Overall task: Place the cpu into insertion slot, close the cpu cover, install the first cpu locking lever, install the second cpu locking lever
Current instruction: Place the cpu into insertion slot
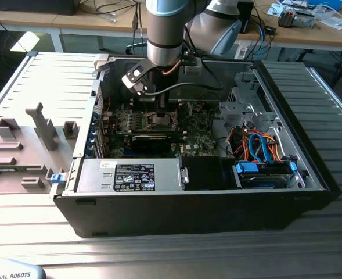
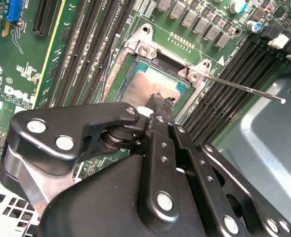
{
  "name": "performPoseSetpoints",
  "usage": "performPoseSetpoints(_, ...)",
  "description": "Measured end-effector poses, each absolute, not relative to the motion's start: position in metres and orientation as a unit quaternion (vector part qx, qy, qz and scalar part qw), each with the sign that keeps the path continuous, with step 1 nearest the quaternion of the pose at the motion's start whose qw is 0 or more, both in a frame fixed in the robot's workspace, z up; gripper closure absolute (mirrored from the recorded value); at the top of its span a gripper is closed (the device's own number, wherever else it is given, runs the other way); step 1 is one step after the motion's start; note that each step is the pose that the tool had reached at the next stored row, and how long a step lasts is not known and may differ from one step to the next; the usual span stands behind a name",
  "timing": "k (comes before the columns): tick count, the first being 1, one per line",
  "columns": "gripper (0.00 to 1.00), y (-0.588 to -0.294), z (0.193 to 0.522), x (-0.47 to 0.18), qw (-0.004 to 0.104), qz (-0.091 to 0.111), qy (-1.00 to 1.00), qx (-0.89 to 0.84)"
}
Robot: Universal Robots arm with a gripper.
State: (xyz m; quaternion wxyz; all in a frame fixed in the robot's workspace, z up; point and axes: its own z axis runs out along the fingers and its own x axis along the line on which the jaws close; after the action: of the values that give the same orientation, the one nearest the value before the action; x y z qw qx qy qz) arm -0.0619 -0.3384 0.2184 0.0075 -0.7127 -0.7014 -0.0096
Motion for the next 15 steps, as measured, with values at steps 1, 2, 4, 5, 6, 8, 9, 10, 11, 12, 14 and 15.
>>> performPoseSetpoints(1, 0.89, -0.3384, 0.2185, -0.0616, 0.007, -0.010, -0.701, -0.713)
performPoseSetpoints(2, 0.89, -0.3384, 0.2186, -0.0611, 0.007, -0.010, -0.701, -0.713)
performPoseSetpoints(4, 0.89, -0.3384, 0.2188, -0.0606, 0.007, -0.010, -0.701, -0.713)
performPoseSetpoints(5, 0.89, -0.3384, 0.2191, -0.0606, 0.007, -0.009, -0.701, -0.713)
performPoseSetpoints(6, 0.89, -0.3384, 0.2199, -0.0604, 0.007, -0.009, -0.701, -0.713)
performPoseSetpoints(8, 0.89, -0.3384, 0.2226, -0.0604, 0.007, -0.010, -0.701, -0.713)
performPoseSetpoints(9, 0.89, -0.3384, 0.2236, -0.0604, 0.007, -0.009, -0.701, -0.713)
performPoseSetpoints(10, 0.89, -0.3384, 0.2239, -0.0604, 0.007, -0.010, -0.701, -0.713)
performPoseSetpoints(11, 0.89, -0.3384, 0.2241, -0.0604, 0.007, -0.010, -0.701, -0.713)
performPoseSetpoints(12, 0.89, -0.3384, 0.2246, -0.0604, 0.007, -0.009, -0.701, -0.713)
performPoseSetpoints(14, 0.89, -0.3384, 0.2250, -0.0604, 0.007, -0.010, -0.701, -0.713)
performPoseSetpoints(15, 0.89, -0.3384, 0.2252, -0.0604, 0.007, -0.010, -0.701, -0.713)
